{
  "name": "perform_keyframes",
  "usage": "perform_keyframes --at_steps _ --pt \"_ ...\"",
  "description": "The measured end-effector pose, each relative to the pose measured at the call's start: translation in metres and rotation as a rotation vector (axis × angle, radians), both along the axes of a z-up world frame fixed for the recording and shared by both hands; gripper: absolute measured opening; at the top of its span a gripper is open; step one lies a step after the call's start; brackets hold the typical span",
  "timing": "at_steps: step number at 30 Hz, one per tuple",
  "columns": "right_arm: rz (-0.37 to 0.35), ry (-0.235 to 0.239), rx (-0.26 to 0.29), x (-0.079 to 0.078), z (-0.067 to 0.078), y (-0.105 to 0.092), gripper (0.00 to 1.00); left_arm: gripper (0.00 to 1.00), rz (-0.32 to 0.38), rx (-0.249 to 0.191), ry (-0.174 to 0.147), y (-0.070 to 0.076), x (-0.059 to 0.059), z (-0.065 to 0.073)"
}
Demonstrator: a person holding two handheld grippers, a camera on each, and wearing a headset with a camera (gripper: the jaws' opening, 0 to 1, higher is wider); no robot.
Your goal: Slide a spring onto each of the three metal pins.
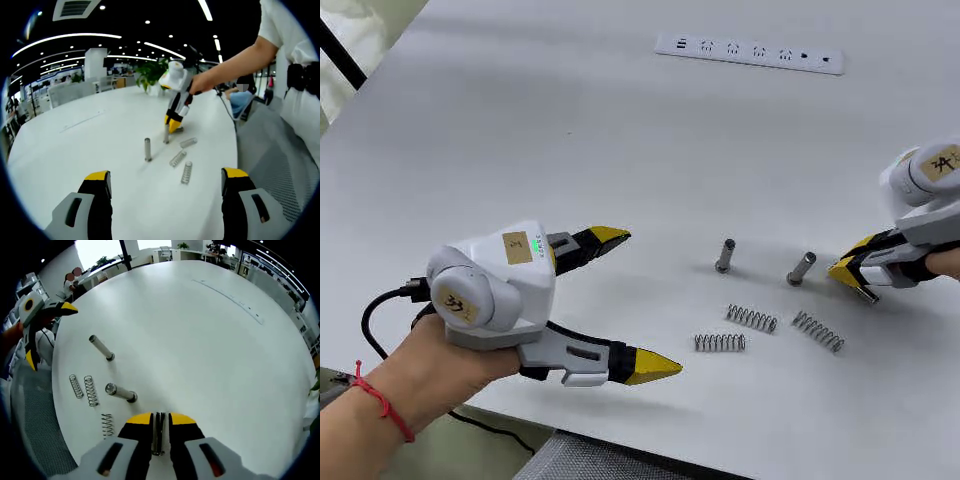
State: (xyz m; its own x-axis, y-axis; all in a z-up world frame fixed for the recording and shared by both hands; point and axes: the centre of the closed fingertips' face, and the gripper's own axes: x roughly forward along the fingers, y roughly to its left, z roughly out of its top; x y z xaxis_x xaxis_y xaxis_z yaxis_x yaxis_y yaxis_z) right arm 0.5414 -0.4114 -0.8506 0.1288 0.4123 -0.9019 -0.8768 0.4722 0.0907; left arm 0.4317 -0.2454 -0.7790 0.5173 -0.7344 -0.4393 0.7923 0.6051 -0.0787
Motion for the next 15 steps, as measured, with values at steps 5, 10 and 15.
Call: perform_keyframes --at_steps 5,10,15 --pt "0.007 0.005 -0.01 -0.0002 -0.0011 0.0019 0.13 0.92 0.0 0.0 0.002 -0.0003 0.0004 -0.0006" --pt "0.01 0.008 -0.015 -0.0007 -0.0019 0.0028 0.13 0.92 0.003 -0.003 0.002 0.0002 0.0012 -0.0004" --pt "0.01 0.01 -0.019 0.0031 -0.0033 0.0027 0.13 0.92 0.003 -0.003 0.003 0.0006 0.0012 -0.0008"
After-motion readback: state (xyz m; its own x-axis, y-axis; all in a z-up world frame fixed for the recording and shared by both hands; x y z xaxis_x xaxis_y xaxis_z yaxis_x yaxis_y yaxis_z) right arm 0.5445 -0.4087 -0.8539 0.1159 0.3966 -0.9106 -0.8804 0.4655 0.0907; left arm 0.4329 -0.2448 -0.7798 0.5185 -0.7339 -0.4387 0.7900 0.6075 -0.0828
